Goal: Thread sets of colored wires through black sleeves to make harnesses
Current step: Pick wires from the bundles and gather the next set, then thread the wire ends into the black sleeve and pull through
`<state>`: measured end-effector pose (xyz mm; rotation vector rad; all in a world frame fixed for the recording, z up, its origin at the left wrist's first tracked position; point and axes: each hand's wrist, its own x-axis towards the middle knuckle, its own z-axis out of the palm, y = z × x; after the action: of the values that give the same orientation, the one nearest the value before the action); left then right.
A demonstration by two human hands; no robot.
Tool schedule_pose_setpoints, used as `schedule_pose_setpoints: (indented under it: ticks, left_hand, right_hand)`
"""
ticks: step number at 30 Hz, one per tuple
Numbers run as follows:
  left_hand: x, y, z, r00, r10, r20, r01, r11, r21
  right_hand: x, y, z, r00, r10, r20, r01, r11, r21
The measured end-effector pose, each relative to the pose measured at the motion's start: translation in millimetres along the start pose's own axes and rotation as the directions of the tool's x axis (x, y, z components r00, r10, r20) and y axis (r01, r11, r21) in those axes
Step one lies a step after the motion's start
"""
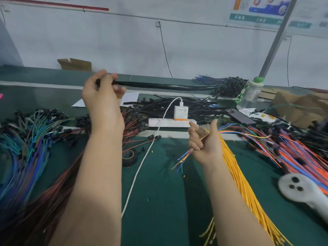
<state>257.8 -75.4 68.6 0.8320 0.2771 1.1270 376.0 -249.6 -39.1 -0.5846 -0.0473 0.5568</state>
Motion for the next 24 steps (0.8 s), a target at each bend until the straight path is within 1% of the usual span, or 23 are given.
schedule_pose_setpoints:
  ticks: [2, 4, 5, 7, 9, 11, 12, 14, 15, 16, 17, 18, 19, 20, 21, 22, 23, 24]
  left_hand:
    - [-12, -2, -5, 0.999, -0.046, -0.009, 0.046, 0.998, 0.032]
    - [-23, -8, -13, 0.997, -0.076, -0.018, 0.077, 0.995, 0.071]
    - [-27, -12, -19, 0.995, -0.095, -0.019, 0.096, 0.991, 0.09]
    - [-35, -20, -31, 0.988, -0.153, -0.024, 0.154, 0.981, 0.114]
    - [-41, -28, -45, 0.972, -0.23, -0.038, 0.233, 0.967, 0.102]
    - [-44, -34, -58, 0.952, -0.297, -0.074, 0.303, 0.949, 0.084]
    - [-44, -38, -62, 0.944, -0.316, -0.098, 0.322, 0.945, 0.058]
    - [-45, -47, -66, 0.929, -0.351, -0.122, 0.345, 0.936, -0.065]
    - [-47, -54, -65, 0.919, -0.382, -0.096, 0.37, 0.921, -0.123]
    - [-53, -62, -61, 0.907, -0.42, -0.042, 0.411, 0.902, -0.131]
    - [-62, -72, -56, 0.883, -0.467, 0.042, 0.469, 0.88, -0.075]
    - [-73, -84, -49, 0.845, -0.515, 0.142, 0.515, 0.856, 0.041]
    - [-87, -97, -43, 0.798, -0.554, 0.239, 0.524, 0.833, 0.18]
    - [-102, -108, -37, 0.751, -0.574, 0.326, 0.498, 0.817, 0.29]
    - [-114, -117, -31, 0.714, -0.577, 0.397, 0.47, 0.815, 0.339]
    - [-121, -124, -26, 0.693, -0.566, 0.447, 0.454, 0.824, 0.34]
    - [-125, -127, -23, 0.688, -0.548, 0.475, 0.452, 0.836, 0.311]
    - [-124, -127, -21, 0.703, -0.526, 0.479, 0.458, 0.85, 0.26]
  right_hand:
    - [-19, -11, -4, 0.994, -0.05, 0.097, 0.047, 0.998, 0.034]
    - [-34, -21, -8, 0.985, -0.115, 0.131, 0.112, 0.993, 0.031]
    - [-40, -24, -10, 0.983, -0.141, 0.118, 0.142, 0.99, 0.005]
    - [-49, -27, -14, 0.982, -0.187, 0.04, 0.19, 0.976, -0.107]
    - [-55, -25, -20, 0.973, -0.225, -0.057, 0.207, 0.951, -0.23]
    - [-59, -21, -26, 0.962, -0.251, -0.104, 0.21, 0.93, -0.303]
    - [-61, -19, -29, 0.959, -0.263, -0.109, 0.214, 0.918, -0.333]
    - [-63, -12, -34, 0.952, -0.276, -0.131, 0.212, 0.905, -0.368]
    - [-63, -8, -35, 0.951, -0.272, -0.145, 0.202, 0.905, -0.374]
    - [-63, -4, -35, 0.953, -0.262, -0.15, 0.188, 0.904, -0.383]
    - [-62, -1, -34, 0.958, -0.247, -0.145, 0.172, 0.901, -0.399]
    - [-62, 3, -33, 0.964, -0.232, -0.132, 0.157, 0.893, -0.421]
    - [-61, 7, -31, 0.969, -0.216, -0.117, 0.143, 0.883, -0.447]
    - [-60, 11, -30, 0.974, -0.2, -0.104, 0.128, 0.872, -0.473]
    - [-60, 14, -29, 0.978, -0.185, -0.096, 0.114, 0.861, -0.497]
    - [-60, 16, -29, 0.981, -0.169, -0.094, 0.099, 0.855, -0.509]
    - [-60, 15, -28, 0.983, -0.157, -0.097, 0.089, 0.863, -0.497]
    - [-60, 12, -28, 0.982, -0.153, -0.107, 0.09, 0.89, -0.447]
